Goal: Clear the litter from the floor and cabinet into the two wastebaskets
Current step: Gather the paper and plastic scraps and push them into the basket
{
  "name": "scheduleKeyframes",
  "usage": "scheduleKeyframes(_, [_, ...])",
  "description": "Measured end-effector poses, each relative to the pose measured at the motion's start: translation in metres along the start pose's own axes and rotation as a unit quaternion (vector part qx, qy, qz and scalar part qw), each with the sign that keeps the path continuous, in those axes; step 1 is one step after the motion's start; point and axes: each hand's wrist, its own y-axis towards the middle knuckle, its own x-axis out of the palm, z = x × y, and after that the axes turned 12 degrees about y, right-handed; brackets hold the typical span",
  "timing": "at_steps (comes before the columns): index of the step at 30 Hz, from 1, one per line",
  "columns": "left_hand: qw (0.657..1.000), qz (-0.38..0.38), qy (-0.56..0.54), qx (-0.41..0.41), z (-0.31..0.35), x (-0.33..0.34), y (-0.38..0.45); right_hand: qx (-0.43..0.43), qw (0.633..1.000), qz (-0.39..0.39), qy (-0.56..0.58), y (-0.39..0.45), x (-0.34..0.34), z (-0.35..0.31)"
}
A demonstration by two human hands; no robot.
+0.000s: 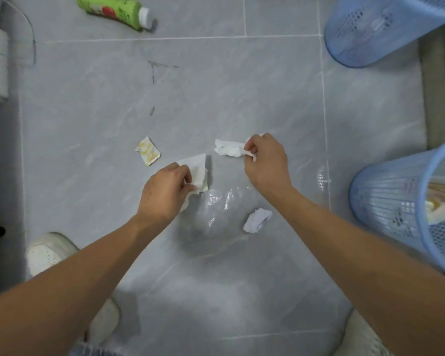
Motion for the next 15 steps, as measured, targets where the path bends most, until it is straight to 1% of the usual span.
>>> scheduleKeyframes(3, [1.0, 0.011, 0.019, 0.001, 0.014, -0.021, -0.004, -0.003, 0.999, 0.017, 0.027, -0.012, -0.025, -0.008])
scheduleKeyframes(6, [0.998, 0.024, 0.038, 0.051, 0.04, -0.046, -0.007, 0.001, 0.998, 0.03, 0.046, -0.022, -0.051, -0.018])
scheduleKeyframes(8, [0.995, 0.032, 0.034, 0.088, 0.066, -0.066, -0.008, 0.0, 0.997, 0.055, 0.06, -0.03, -0.075, -0.025])
scheduleKeyframes(11, [0.989, 0.058, -0.008, 0.137, 0.119, -0.09, -0.009, 0.004, 0.992, 0.107, 0.067, -0.048, -0.124, -0.034])
scheduleKeyframes(15, [0.973, 0.062, -0.079, 0.209, 0.22, -0.111, -0.019, 0.01, 0.982, 0.179, 0.06, -0.083, -0.211, -0.028])
